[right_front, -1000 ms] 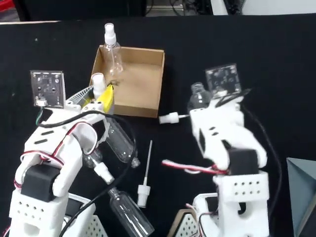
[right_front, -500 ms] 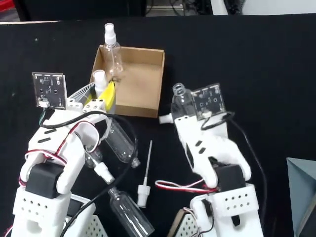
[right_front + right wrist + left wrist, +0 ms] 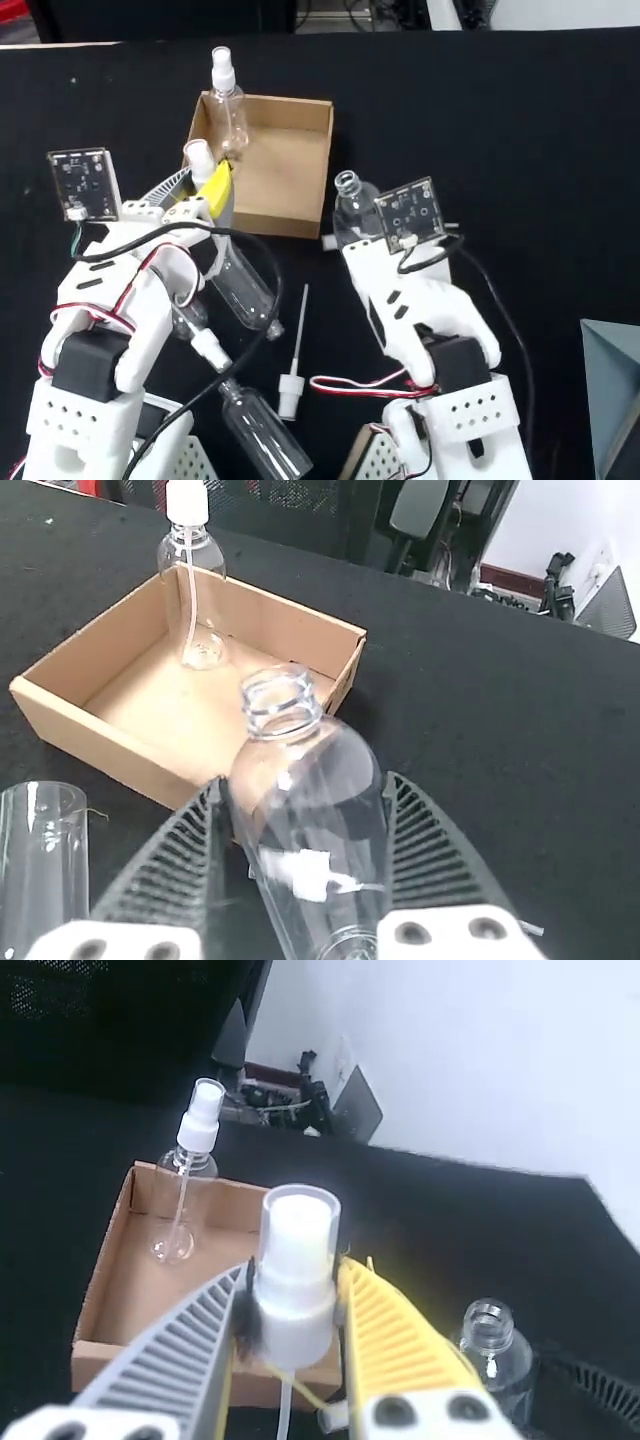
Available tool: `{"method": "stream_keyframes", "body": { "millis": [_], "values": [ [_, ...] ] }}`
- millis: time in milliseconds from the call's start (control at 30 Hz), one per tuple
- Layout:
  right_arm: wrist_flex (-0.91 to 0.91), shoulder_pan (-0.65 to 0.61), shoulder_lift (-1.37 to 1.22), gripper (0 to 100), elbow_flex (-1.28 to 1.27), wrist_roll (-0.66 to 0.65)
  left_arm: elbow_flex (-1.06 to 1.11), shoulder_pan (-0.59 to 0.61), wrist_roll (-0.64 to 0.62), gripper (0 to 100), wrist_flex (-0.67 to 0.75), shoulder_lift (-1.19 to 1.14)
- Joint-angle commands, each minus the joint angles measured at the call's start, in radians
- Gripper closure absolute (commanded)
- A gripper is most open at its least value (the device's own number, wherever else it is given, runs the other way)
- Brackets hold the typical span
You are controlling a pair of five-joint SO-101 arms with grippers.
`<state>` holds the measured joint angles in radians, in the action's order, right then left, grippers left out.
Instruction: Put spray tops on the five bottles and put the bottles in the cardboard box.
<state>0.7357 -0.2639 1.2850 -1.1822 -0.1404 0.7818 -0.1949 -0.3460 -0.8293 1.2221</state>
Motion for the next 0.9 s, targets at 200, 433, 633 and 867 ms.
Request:
{"method": "stream_keyframes", "body": {
  "millis": [200, 433, 633, 867],
  "values": [
    [-0.035, -0.078, 0.035, 93.4, -0.007, -0.009, -0.048, 0.062, -0.143, 97, 0.06, 0.017],
    [-0.14, -0.078, 0.035, 93.4, -0.084, -0.012, -0.044, 0.151, -0.262, 97, 0.06, 0.08],
    [-0.181, -0.08, 0.035, 93.5, -0.111, -0.012, -0.038, 0.205, -0.367, 97, 0.06, 0.127],
    [-0.175, -0.127, 0.035, 93.5, -0.119, -0.014, -0.036, 0.211, -0.453, 97, 0.06, 0.137]
  ]
}}
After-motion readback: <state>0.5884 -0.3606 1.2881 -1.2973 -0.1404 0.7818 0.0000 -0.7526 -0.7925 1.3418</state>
